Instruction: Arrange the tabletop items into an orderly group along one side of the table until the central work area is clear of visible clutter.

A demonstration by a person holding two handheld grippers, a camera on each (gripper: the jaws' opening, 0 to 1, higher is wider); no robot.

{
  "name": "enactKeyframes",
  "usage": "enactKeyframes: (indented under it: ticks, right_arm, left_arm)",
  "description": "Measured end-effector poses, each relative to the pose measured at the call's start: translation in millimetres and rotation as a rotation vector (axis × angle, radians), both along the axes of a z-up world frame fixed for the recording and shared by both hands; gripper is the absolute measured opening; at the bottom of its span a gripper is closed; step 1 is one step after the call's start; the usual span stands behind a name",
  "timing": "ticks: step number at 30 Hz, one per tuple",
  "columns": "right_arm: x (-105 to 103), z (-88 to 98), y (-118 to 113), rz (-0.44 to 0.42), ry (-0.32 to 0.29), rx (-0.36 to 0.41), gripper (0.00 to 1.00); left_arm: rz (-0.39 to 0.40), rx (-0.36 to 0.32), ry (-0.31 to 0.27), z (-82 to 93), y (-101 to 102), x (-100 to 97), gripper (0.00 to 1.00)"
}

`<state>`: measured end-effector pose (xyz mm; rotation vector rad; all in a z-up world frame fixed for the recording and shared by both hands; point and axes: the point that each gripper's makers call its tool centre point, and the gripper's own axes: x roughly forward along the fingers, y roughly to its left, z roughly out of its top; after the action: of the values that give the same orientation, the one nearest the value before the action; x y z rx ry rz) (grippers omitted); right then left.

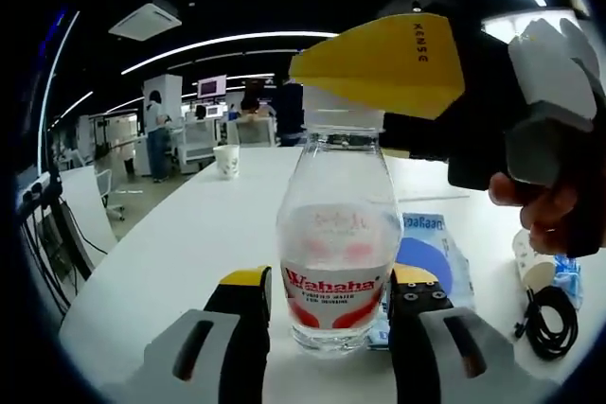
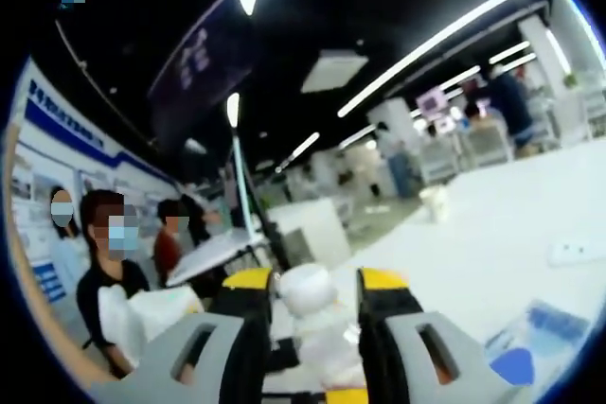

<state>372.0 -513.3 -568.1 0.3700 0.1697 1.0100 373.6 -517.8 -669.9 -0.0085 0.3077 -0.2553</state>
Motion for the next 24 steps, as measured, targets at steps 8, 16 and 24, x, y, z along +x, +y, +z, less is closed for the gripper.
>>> enactKeyframes:
  ticks: [8,16,24]
  right_arm:
    - [3,9.3,-3,-0.016,-0.03,0.012,0.31]
    - [3,5.6,-6,-0.025,-0.01,-0.018,0.4]
    - [5,11.4,-10,-0.036,-0.023,-0.016,0.44]
  left_arm:
    - [-0.002,0.006,-0.01,3.8,-1,-1.8,0.54]
    - [-0.001,0.003,-0.009,5.3,-2,-2.0,0.56]
    - [0.016,-0.001,-0.012,10.9,2,-4.9,0.61]
